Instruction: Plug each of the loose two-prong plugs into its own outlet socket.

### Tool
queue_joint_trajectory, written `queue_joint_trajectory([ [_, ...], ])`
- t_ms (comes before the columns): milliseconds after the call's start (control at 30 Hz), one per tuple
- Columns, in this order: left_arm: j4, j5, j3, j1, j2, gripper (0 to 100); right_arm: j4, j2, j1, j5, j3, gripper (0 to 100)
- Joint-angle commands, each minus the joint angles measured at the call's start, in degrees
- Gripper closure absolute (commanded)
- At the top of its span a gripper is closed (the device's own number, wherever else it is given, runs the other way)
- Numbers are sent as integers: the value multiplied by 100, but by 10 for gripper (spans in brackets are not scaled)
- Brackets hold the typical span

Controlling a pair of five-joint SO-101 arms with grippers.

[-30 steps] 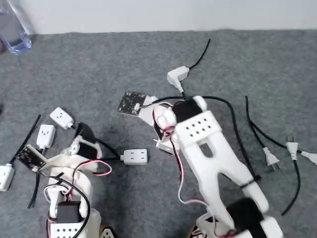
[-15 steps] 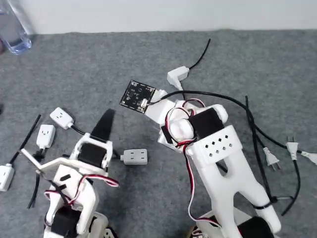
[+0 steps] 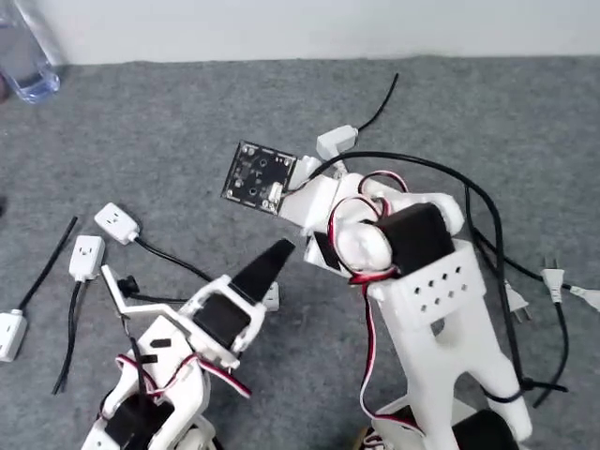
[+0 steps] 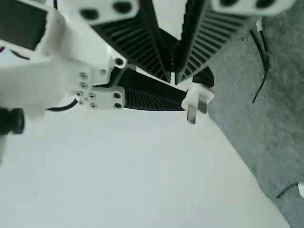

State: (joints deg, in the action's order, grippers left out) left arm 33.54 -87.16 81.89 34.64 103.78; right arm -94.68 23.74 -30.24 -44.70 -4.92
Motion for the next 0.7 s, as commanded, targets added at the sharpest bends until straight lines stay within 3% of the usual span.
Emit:
queue_joint_trajectory([
  [0,-114,167,-215,149,79,985,-347,136,-330,-79,-457,991],
  [133,-114,158,-215,123,79,985,-426,127,-620,-26,-475,991],
  [667,-114,167,-215,114,79,985,-760,189,-629,44,-492,991],
])
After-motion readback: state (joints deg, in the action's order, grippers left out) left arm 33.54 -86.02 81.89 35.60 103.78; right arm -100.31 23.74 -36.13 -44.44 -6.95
